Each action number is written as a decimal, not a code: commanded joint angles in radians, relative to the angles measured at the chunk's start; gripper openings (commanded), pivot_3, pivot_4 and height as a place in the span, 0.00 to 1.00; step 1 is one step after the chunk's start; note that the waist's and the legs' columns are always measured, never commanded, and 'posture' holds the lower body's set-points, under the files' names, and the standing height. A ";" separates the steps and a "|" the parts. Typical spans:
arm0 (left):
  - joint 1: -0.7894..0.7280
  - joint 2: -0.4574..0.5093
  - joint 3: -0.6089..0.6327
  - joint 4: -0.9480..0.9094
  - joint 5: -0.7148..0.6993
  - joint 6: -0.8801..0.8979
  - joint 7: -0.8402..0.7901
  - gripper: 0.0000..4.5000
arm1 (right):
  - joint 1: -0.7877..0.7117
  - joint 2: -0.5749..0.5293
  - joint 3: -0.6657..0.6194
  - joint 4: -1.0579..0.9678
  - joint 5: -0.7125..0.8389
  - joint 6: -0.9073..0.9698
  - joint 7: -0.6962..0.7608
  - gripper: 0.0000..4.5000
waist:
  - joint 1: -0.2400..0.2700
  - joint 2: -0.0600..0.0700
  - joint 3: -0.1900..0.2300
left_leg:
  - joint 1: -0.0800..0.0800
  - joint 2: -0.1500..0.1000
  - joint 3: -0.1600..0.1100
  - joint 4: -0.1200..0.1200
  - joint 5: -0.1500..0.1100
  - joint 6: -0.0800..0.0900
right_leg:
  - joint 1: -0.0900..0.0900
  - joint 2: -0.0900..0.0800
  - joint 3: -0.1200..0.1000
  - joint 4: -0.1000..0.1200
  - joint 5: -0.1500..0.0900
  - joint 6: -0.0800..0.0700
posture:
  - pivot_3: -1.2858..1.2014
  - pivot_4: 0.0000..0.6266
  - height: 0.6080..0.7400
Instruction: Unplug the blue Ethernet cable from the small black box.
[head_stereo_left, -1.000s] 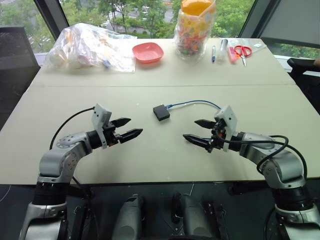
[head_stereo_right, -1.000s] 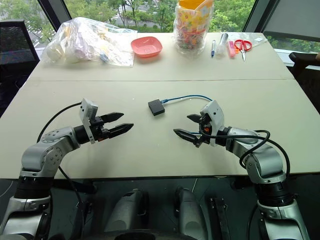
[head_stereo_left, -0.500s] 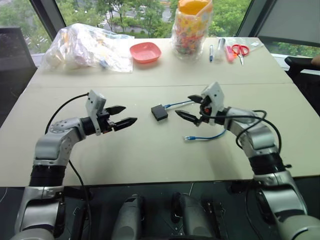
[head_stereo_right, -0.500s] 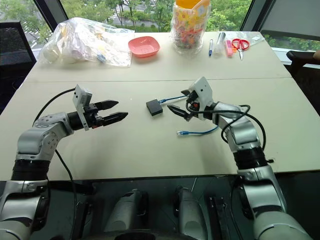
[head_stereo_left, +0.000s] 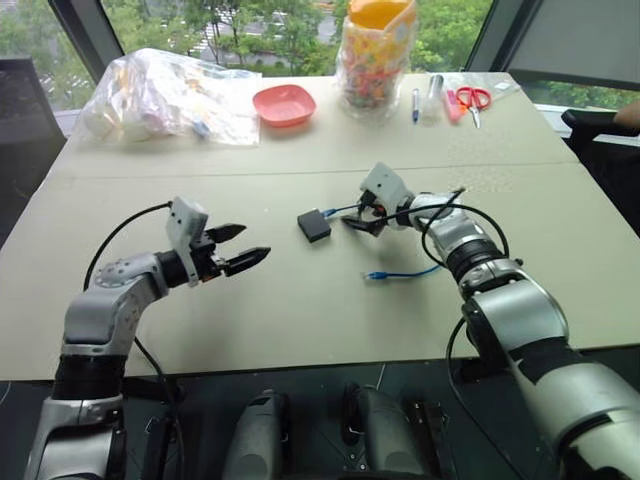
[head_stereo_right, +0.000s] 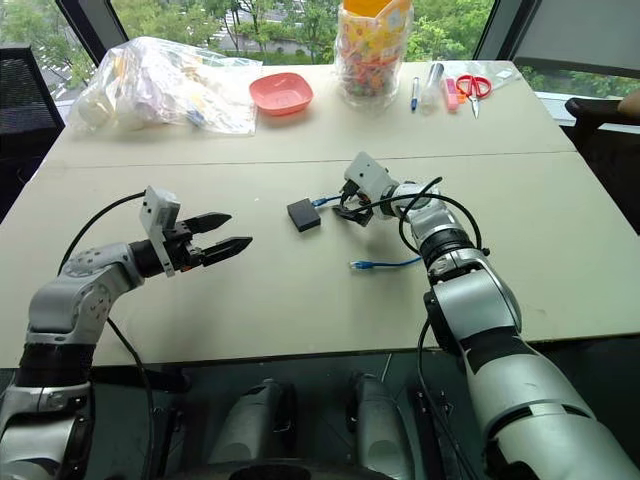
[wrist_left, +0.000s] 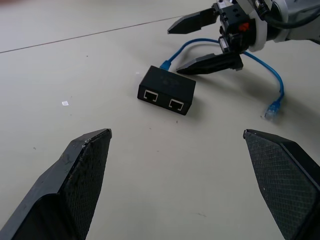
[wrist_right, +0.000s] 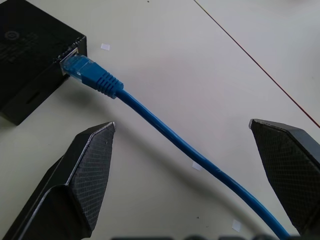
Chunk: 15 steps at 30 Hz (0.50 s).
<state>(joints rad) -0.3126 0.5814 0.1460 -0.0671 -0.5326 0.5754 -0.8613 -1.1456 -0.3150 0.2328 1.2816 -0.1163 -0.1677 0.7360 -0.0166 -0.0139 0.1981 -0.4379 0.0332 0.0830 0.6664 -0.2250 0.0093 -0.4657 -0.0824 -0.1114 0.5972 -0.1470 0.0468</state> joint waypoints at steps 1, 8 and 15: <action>0.008 0.002 0.037 -0.049 -0.019 -0.002 0.027 0.98 | -0.026 0.037 -0.017 0.028 -0.026 -0.022 -0.009 1.00 | -0.001 0.000 0.000 | 0.001 0.000 0.000 0.000 0.000 0.000 | 0.001 0.000 0.000 0.000 0.000 0.000 | 0.52 0.24 1.00; -0.015 -0.026 0.001 -0.027 0.002 -0.017 0.050 0.98 | -0.065 0.150 -0.047 0.073 -0.060 0.025 -0.068 1.00 | -0.018 0.000 0.000 | 0.007 0.002 0.001 0.000 0.000 0.000 | 0.004 0.001 0.001 0.001 -0.001 -0.002 | 0.52 0.24 1.00; -0.017 -0.033 -0.009 -0.014 0.009 -0.022 0.058 0.98 | -0.062 0.199 -0.030 0.083 -0.119 0.065 -0.009 0.48 | -0.028 0.000 0.000 | 0.009 0.003 0.001 -0.001 0.000 0.000 | 0.006 0.001 0.001 0.002 0.000 -0.002 | 0.52 0.24 1.00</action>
<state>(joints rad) -0.3217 0.5458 0.1320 -0.0705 -0.5246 0.5729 -0.8031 -1.2029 -0.1336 0.1971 1.3497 -0.2155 -0.1189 0.6966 -0.0442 -0.0139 0.1980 -0.4281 0.0359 0.0839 0.6654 -0.2250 0.0089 -0.4591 -0.0815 -0.1105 0.5991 -0.1477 0.0447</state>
